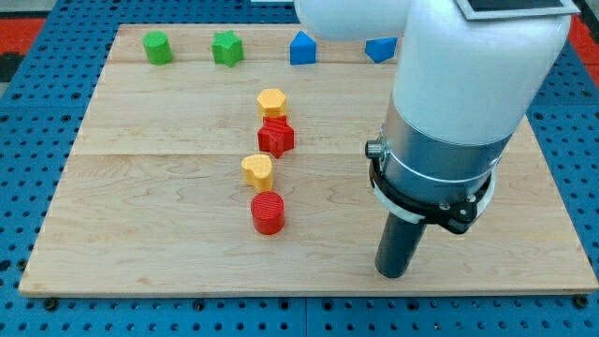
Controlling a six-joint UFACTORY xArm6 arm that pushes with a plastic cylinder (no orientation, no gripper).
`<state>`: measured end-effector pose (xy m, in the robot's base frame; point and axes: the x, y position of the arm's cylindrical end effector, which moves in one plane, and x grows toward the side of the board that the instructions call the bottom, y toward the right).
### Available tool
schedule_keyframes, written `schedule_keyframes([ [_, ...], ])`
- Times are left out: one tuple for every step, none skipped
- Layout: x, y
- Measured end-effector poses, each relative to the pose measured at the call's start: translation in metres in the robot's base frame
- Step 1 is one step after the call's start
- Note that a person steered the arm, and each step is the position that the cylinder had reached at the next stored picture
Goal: Place your arm at the bottom of the blue triangle
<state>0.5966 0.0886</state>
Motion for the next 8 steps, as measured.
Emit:
schedule_keyframes([
  [0.000,0.000],
  [0.000,0.000],
  [0.000,0.000],
  [-0.007,-0.007],
  [-0.008,-0.007],
  [-0.010,-0.007],
  [-0.011,-0.007],
  [-0.011,-0.007],
])
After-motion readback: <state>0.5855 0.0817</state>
